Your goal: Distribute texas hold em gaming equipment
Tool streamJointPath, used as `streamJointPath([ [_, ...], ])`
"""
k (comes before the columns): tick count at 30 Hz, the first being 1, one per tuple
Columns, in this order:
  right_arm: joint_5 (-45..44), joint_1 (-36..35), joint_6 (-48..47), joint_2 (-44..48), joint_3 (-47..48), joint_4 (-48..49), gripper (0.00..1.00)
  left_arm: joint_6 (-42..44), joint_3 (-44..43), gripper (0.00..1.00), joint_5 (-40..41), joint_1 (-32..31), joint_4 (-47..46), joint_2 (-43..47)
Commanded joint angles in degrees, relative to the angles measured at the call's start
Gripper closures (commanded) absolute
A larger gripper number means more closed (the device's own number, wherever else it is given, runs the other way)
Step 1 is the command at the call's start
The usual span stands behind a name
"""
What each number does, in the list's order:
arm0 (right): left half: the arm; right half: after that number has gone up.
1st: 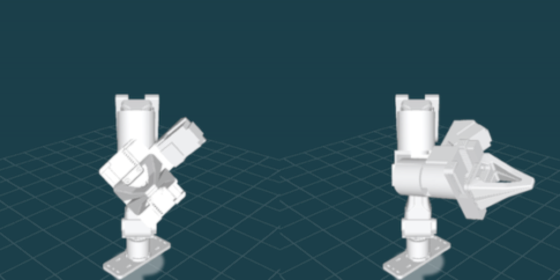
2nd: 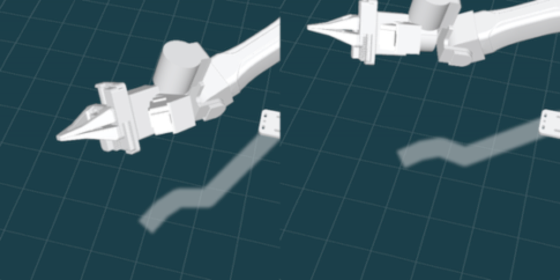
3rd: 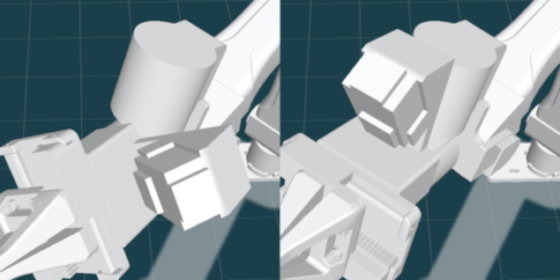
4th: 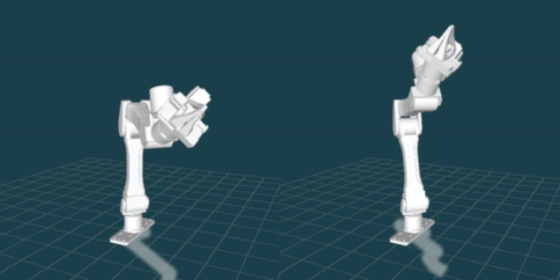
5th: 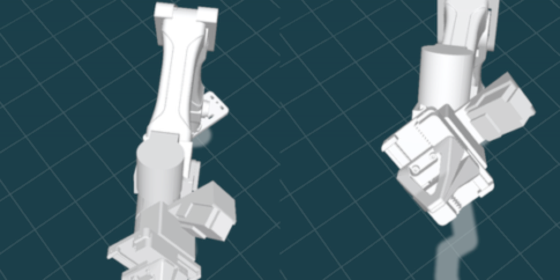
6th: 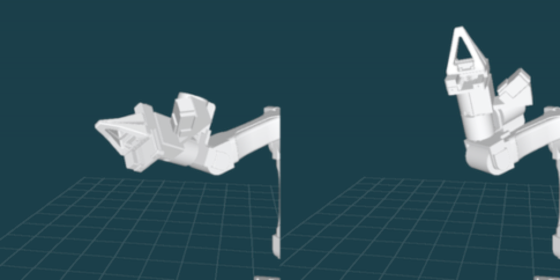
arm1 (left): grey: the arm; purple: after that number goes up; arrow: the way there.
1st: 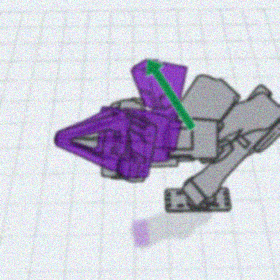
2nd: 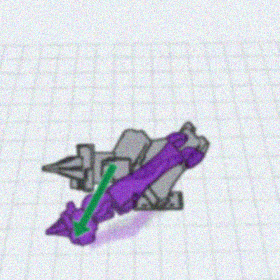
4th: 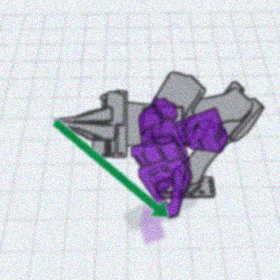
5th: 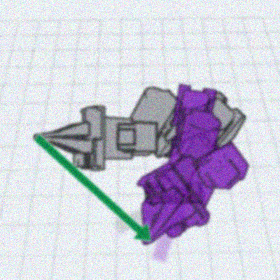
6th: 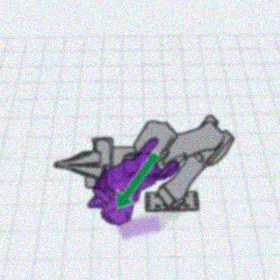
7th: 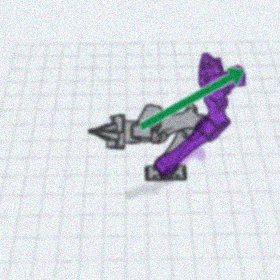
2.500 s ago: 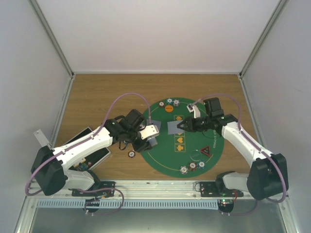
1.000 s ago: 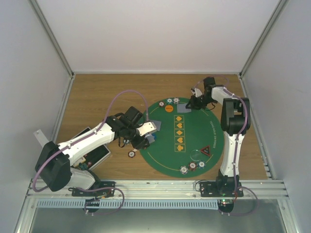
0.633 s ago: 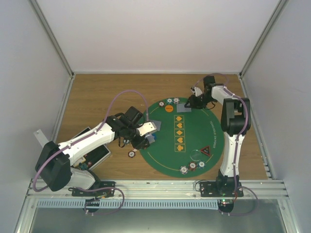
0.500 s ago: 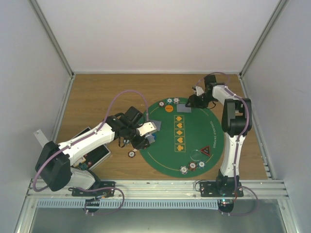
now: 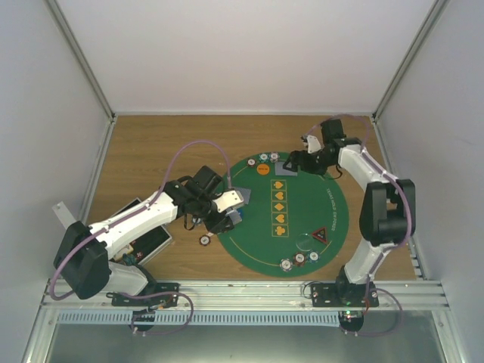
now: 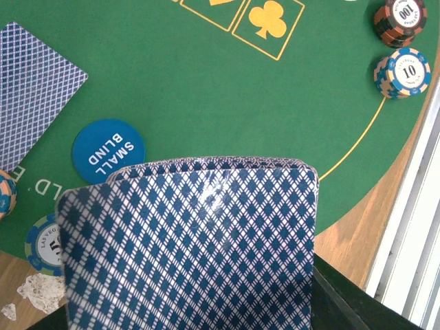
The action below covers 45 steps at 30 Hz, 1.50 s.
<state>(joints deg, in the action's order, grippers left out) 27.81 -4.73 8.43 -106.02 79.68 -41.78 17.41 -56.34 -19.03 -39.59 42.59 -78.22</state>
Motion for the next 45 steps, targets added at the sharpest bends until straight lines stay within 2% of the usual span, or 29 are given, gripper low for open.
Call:
streamJointPath([
  [1,12.4,-7.9,6.3,9.8,-9.3,5.9,0.09,0.2,-0.6,0.47,-2.0,-0.3,-2.7,1.8],
  [7,17.3,-21.1,13.8,17.1,-19.0,13.9,0.06,0.1,-0.4,0.47,-2.2,-1.0,-2.8,2.2],
  [10,20.3,-24.9,16.5,17.7,-22.1,18.3,0.06,0.0,-0.4,0.47,-2.2,-1.3,-2.8,2.3],
  [15,20.5,-29.8,17.2,16.4,-22.5,20.3,0.06,0.1,-0.4,0.47,-1.5,-1.6,-2.5,2.4],
  [32,17.5,-33.7,16.4,12.4,-19.9,19.1,0.09,0.2,-0.4,0.47,-0.9,-1.7,-2.4,3.1],
  [38,14.5,-33.3,15.5,13.0,-20.2,16.3,0.27,0.2,-0.3,0.47,-0.8,-1.7,-2.4,3.2],
  [45,14.8,-31.5,15.1,14.7,-21.3,15.8,0.34,0.2,-0.2,0.47,-0.7,-1.7,-2.5,3.3],
])
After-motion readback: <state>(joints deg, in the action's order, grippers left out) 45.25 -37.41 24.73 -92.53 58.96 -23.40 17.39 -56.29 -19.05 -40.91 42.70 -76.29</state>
